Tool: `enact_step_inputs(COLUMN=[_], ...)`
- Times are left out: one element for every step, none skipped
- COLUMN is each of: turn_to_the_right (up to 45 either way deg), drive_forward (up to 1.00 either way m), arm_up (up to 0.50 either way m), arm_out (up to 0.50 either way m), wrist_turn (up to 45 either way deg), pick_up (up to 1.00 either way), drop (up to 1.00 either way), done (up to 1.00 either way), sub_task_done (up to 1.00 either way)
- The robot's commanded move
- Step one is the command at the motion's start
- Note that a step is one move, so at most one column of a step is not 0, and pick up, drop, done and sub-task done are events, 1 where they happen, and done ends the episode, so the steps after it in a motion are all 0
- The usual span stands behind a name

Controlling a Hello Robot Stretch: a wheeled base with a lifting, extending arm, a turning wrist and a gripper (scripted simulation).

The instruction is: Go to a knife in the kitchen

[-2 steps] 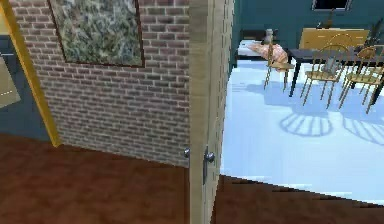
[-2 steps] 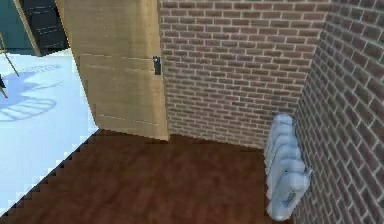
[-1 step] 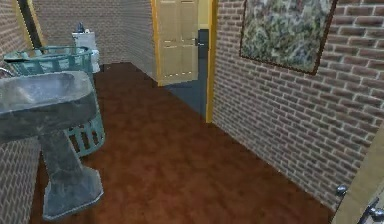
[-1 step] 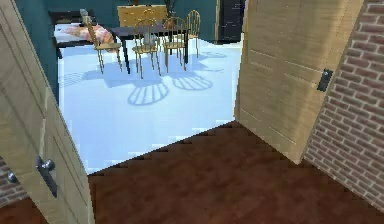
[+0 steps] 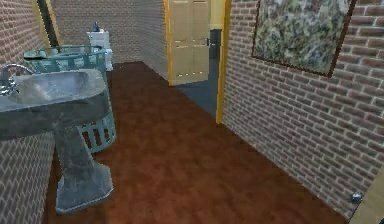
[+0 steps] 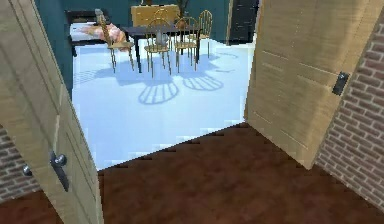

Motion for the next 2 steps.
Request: enact_step_inputs(turn_to_the_right=[0.0, 3.0], drive_forward=[0.3, 0.0], arm_up=[0.0, 0.0], arm_out=[0.0, 0.0], wrist_turn=[0.0, 0.0], pick_up=[0.0, 0.0], drop=[0.0, 0.0], done=[0.0, 0.0], sub_task_done=[0.0, 0.0])
